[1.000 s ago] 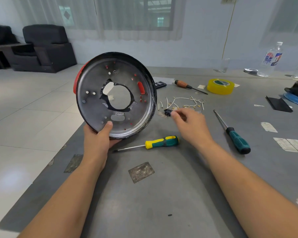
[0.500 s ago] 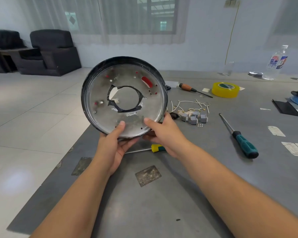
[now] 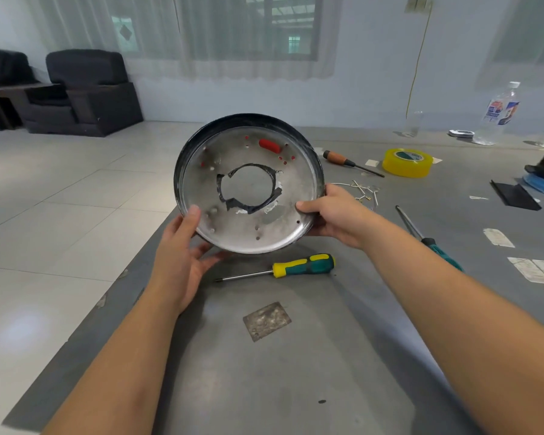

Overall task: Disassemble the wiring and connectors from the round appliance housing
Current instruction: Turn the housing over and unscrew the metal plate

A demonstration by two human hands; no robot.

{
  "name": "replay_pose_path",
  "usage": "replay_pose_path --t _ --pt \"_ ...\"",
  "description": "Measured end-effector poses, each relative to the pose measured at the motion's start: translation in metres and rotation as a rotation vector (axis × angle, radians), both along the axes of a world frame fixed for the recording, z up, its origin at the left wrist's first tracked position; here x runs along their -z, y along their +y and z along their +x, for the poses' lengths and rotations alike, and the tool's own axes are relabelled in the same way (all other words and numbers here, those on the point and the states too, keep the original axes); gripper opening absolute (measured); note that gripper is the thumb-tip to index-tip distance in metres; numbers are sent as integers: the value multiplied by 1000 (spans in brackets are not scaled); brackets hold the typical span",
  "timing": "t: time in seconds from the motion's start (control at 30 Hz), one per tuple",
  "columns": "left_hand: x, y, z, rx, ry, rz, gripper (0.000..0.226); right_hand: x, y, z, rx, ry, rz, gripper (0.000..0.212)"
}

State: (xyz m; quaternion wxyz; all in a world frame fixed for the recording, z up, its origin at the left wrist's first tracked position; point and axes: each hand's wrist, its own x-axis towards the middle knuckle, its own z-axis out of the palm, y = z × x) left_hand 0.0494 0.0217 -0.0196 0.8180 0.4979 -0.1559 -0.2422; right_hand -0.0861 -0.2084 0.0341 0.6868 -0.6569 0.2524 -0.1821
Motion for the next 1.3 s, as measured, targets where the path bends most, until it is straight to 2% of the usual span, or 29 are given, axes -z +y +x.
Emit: replay_pose_path --t 0.13,0.3,0.43,0.57,0.77,0.9,1.03,1.1,1.2,1.3 --pt "3 2 6 -15 3 83 51 -4 -12 2 -57 39 -12 30" --pt "9 0 8 -21 -45 161 31 -3 -15 11 -29 55 -61 25" --pt "10 1 7 15 -46 162 35 1 -13 18 -4 4 -86 16" --pt "8 2 6 6 -2 157 40 5 -9 22 6 -11 -107 15" --pt "10 -1 6 -8 62 191 20 4 -11 23 29 -10 -118 16" --pt "9 0 5 26 72 155 28 1 -9 27 40 -2 -139 14" --pt "10 -2 5 -28 89 189 25 4 -7 27 43 -7 -186 14" --pt "10 -2 5 -58 100 188 23 7 -5 23 42 -8 -247 19" --pt "9 -2 5 -101 113 164 29 16 3 10 23 -8 -287 39" --pt "9 -1 5 -151 120 124 36 30 11 -10 41 98 -509 62"
